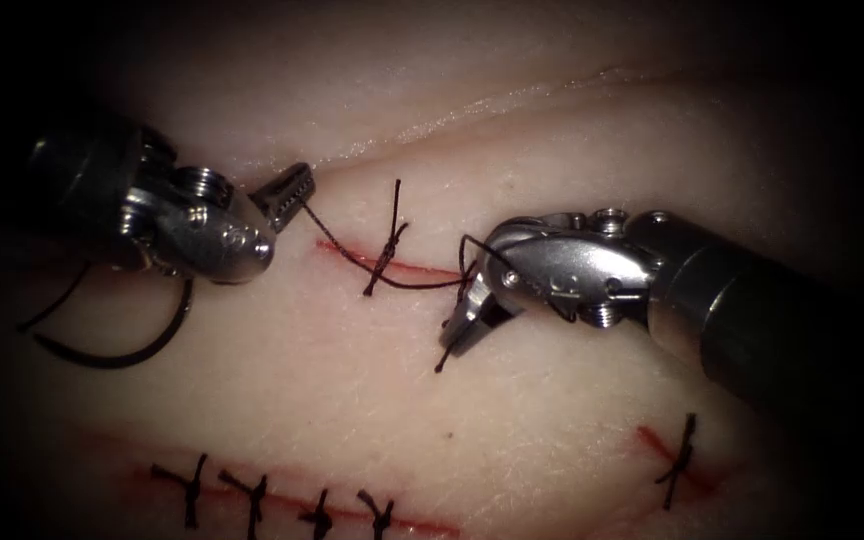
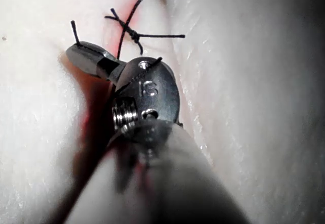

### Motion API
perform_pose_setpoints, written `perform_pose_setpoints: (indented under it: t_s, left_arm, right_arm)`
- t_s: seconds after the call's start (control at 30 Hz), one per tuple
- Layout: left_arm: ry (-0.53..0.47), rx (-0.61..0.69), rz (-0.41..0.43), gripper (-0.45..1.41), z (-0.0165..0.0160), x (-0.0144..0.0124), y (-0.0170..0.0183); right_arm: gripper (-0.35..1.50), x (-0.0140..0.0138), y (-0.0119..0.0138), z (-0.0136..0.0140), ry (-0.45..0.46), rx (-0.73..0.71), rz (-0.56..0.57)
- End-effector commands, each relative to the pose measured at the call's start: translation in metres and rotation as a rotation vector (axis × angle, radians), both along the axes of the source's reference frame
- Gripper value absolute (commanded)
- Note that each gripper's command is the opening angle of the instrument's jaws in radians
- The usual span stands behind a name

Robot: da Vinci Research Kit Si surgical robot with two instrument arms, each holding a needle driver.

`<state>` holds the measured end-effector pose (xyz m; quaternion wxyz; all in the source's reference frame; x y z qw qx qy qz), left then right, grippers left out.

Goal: Wound Closure

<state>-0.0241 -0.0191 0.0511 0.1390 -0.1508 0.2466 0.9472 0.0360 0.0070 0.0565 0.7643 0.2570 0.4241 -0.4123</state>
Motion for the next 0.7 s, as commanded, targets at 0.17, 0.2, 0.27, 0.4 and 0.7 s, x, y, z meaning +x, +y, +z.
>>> perform_pose_setpoints:
  t_s: [0.17, 0.2, 0.27, 0.4, 0.7]
  left_arm:
    - [0.013, 0.003, 0.011, -0.45, -0.0008, 0.0011, -0.0047]
    - [0.019, 0.009, 0.015, -0.45, -0.0009, 0.0012, -0.0053]
    - [0.01, 0.031, 0.039, -0.45, -0.0012, 0.0012, -0.0072]
    - [0.008, 0.05, 0.069, -0.45, -0.0019, 0.0008, -0.0099]
    - [-0.043, 0.139, 0.21, -0.45, -0.007, 0.0002, -0.0162]
  right_arm:
    - [-0.35, 0.0001, 0.0004, 0.0005, 0.007, 0.033, 0.047]
    - [-0.35, 0.0001, 0.0004, 0.0005, 0.005, 0.038, 0.054]
    - [-0.35, 0.0001, 0.0008, 0.0004, 0.003, 0.072, 0.092]
    - [-0.35, -0.0001, 0.0019, 0.0003, -0.003, 0.121, 0.155]
    - [-0.35, -0.0007, 0.0038, 0.0007, -0.02, 0.187, 0.238]
